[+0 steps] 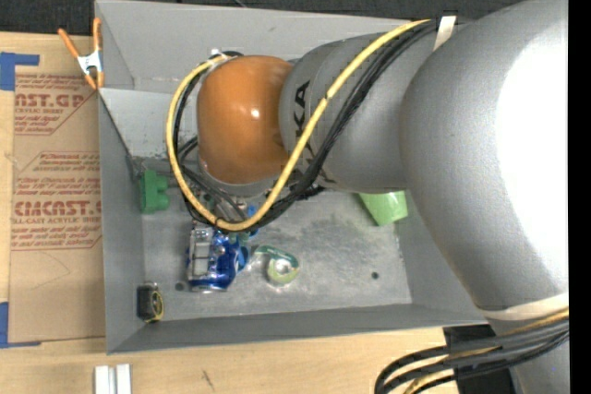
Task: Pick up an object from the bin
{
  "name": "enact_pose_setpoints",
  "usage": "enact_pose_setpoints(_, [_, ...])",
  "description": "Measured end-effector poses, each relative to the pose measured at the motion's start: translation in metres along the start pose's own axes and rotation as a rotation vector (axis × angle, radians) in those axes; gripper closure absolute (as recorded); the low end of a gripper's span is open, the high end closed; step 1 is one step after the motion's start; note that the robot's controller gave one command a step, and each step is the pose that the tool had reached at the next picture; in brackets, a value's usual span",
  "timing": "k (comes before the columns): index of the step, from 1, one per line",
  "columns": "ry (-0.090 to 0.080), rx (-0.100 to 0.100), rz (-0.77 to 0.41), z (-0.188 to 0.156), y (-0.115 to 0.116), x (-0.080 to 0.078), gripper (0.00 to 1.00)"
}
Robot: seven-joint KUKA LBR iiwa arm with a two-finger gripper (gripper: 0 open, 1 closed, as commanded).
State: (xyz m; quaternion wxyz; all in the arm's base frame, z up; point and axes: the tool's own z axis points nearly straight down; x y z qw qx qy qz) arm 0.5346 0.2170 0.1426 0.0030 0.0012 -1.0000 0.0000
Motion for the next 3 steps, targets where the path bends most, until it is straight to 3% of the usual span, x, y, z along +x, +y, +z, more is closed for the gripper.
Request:
enact_pose_setpoints(1, [-0.015,-0.001,-0.423,0.067,-0.044,-0.026,0.00])
enact_pose_setpoints(2, [-0.019,-0.002,-0.425,0.066,-0.043,-0.026,1.00])
enact_pose_setpoints(3, [-0.019,-0.001,-0.474,-0.094,0.011,-0.040,1.00])
